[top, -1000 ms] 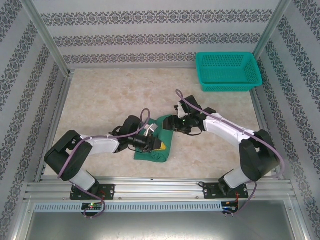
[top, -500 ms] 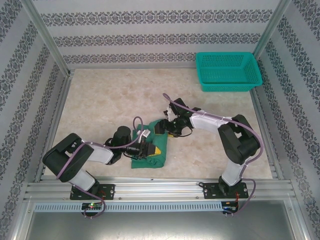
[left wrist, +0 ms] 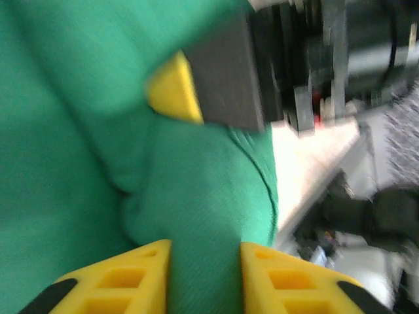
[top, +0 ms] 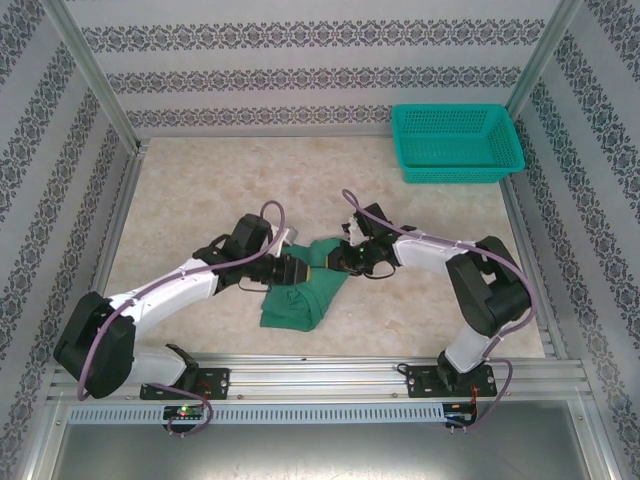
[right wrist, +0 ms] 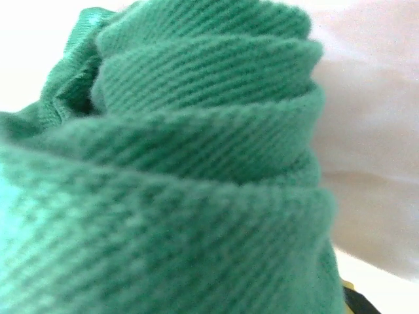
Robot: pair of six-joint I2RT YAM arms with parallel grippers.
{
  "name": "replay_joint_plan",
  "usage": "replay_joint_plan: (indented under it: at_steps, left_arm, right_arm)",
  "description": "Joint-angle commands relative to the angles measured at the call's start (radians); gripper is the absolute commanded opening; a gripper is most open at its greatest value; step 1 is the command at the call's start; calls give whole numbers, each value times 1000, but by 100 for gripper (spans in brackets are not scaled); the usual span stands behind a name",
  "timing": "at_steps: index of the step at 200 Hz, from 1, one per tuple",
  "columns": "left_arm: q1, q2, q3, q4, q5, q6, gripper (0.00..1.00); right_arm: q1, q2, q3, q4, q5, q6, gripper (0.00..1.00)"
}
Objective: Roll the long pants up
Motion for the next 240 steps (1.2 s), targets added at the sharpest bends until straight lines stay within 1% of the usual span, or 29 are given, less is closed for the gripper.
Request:
replay_joint_plan:
  at_steps: [1, 7, 15, 29, 37, 48, 58, 65, 75, 78, 83, 88, 92, 104, 118, 133, 146, 157, 178, 194, 196, 199, 215, 219, 225, 230, 233, 240]
  left_arm:
    - [-7, -11, 98, -233, -308, 175, 33]
    - [-21, -1, 116, -258, -348, 192, 33]
    - [-36, 7, 132, -277, -342, 226, 33]
    - [-69, 13, 166, -330, -361, 230, 32]
    - [-110, 19, 184, -349, -352, 230, 32]
    - [-195, 28, 209, -369, -393, 206, 32]
    - [-264, 41, 222, -366, -395, 179, 32]
    - [-313, 54, 240, -379, -423, 149, 32]
    - [-387, 73, 259, -398, -484, 112, 33]
    - [-410, 78, 265, -412, -513, 98, 36]
    - [-452, 87, 282, -437, -573, 81, 39]
    - [-494, 94, 298, -459, -624, 69, 46]
    - [-521, 100, 310, -477, -665, 63, 49]
    - [-604, 125, 352, -526, -756, 43, 51]
    - [-655, 167, 390, -569, -790, 19, 51]
    - [-712, 241, 432, -621, -864, -3, 53]
    - [-741, 317, 462, -663, -925, -25, 54]
    - [-744, 388, 489, -707, -945, -44, 55]
    - [-751, 526, 540, -836, -1044, -107, 58]
    - [-751, 591, 542, -877, -1093, -130, 64]
    - [-752, 594, 540, -879, -1094, -131, 67]
    - [-752, 603, 538, -875, -1090, -126, 71]
    - [-750, 621, 527, -844, -1035, -110, 74]
    - [-750, 622, 520, -823, -1006, -97, 82]
    - [-750, 622, 511, -795, -964, -87, 85]
    - [-751, 623, 503, -777, -929, -80, 98]
    - [-752, 625, 498, -761, -907, -73, 100]
    - [-752, 631, 485, -730, -858, -64, 100]
  right_arm:
    - [-3, -57, -80, -146, 250, 54, 0]
    - [16, -74, -87, -172, 298, 72, 0]
    - [45, -99, -95, -189, 346, 86, 0]
    - [114, -131, -97, -246, 442, 131, 0]
    - [152, -139, -86, -286, 490, 155, 0]
    - [206, -143, -56, -366, 581, 195, 0]
    - [252, -139, -24, -439, 670, 239, 0]
    - [274, -129, -4, -473, 707, 265, 0]
    - [286, -107, 16, -499, 720, 292, 0]
    - [287, -100, 21, -504, 717, 298, 0]
    - [291, -87, 28, -501, 708, 302, 0]
    - [293, -73, 33, -503, 703, 304, 0]
    - [297, -63, 39, -509, 704, 312, 0]
    - [308, -36, 50, -508, 708, 323, 0]
    - [315, -20, 55, -510, 714, 344, 0]
    - [319, -16, 55, -488, 700, 340, 0]
    - [319, -11, 59, -471, 683, 329, 0]
    - [322, -10, 62, -461, 672, 319, 0]
    - [327, -14, 64, -449, 666, 300, 0]
    - [328, -15, 61, -445, 670, 295, 0]
    - [329, -16, 60, -443, 670, 293, 0]
    - [330, -16, 60, -441, 671, 294, 0]
    - [332, -16, 62, -439, 669, 290, 0]
    - [333, -15, 64, -439, 669, 289, 0]
    - [334, -14, 66, -440, 670, 288, 0]
    - [334, -11, 68, -441, 669, 288, 0]
    - [334, -11, 69, -439, 668, 289, 0]
    - [336, -9, 72, -436, 667, 287, 0]
